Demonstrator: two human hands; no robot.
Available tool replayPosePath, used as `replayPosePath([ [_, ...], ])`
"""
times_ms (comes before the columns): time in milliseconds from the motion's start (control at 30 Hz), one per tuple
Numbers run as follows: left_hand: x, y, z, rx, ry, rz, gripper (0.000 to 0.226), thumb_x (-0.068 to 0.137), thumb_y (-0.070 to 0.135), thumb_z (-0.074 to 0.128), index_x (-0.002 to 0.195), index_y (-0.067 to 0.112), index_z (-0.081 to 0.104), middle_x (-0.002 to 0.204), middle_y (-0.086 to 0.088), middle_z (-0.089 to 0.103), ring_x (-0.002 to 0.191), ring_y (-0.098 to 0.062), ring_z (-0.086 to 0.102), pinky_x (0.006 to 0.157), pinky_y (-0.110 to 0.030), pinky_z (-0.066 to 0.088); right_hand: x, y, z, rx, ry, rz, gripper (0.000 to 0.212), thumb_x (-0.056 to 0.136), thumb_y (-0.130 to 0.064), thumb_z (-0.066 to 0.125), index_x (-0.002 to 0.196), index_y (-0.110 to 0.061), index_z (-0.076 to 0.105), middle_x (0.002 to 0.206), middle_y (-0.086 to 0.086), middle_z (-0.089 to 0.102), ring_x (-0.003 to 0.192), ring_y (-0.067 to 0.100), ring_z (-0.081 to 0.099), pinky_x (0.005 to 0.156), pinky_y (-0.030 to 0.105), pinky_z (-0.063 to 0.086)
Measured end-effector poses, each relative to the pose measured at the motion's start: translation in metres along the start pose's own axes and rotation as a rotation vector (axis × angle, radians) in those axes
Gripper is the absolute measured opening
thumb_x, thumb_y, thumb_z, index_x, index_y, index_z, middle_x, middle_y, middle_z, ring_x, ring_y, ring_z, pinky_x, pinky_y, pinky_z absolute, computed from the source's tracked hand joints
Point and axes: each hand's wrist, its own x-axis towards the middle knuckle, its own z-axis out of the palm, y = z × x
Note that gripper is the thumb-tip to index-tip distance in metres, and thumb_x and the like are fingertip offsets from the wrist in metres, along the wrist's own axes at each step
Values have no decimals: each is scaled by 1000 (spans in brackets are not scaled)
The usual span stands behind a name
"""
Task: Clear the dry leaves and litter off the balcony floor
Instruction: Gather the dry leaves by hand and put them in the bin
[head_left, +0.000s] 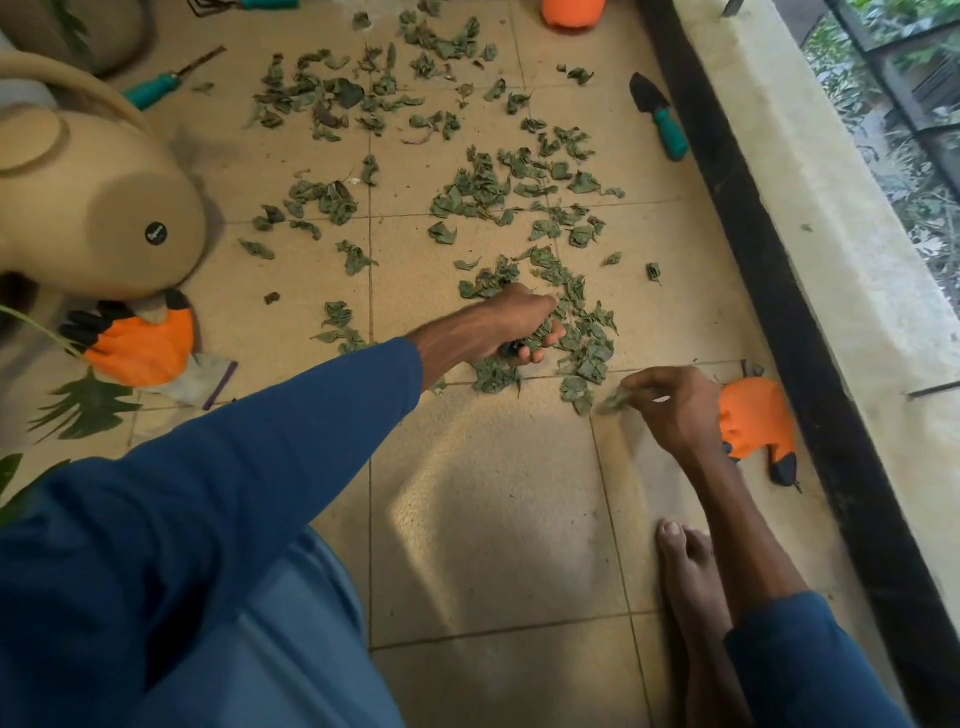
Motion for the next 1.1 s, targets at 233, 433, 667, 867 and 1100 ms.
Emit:
replayPosePath([
  [233,1,1,0,27,-11,13,40,111,32,40,104,3,67,67,-1,58,48,-12,52,41,-21,38,-1,-20,35,-88,-118,-58,11,86,-10,76,90,-19,80,89,-3,75,76,12,66,66,21,49],
  [433,4,-4,-6,50,-21,8,40,111,33,40,100,5,67,67,-2,58,49,-13,51,42,-22,37,-22,-20,63,-96,-82,51,11,78,-25,86,82,-21,77,86,-4,71,70,10,62,61,24,44],
  [667,2,-1,-7,34,-9,11,41,111,32,39,92,7,66,66,-1,57,46,-11,51,43,-21,37,-10,-16,49,-51,-12,24,14,85,-11,66,83,-20,76,73,-4,73,63,14,68,63,34,59],
  [867,2,-2,-5,30,-12,18,42,111,31,38,91,7,66,64,-1,57,44,-11,51,43,-21,37,7,-36,48,-96,-76,-142,21,86,5,68,91,-10,80,83,-6,67,64,-4,55,56,9,49],
  [1100,1,-1,-6,28,-7,12,40,111,31,40,96,6,66,65,0,57,44,-10,52,41,-20,38,-13,-26,71,-218,-120,-191,17,85,-4,75,86,-20,74,89,-2,69,71,10,65,62,30,59],
])
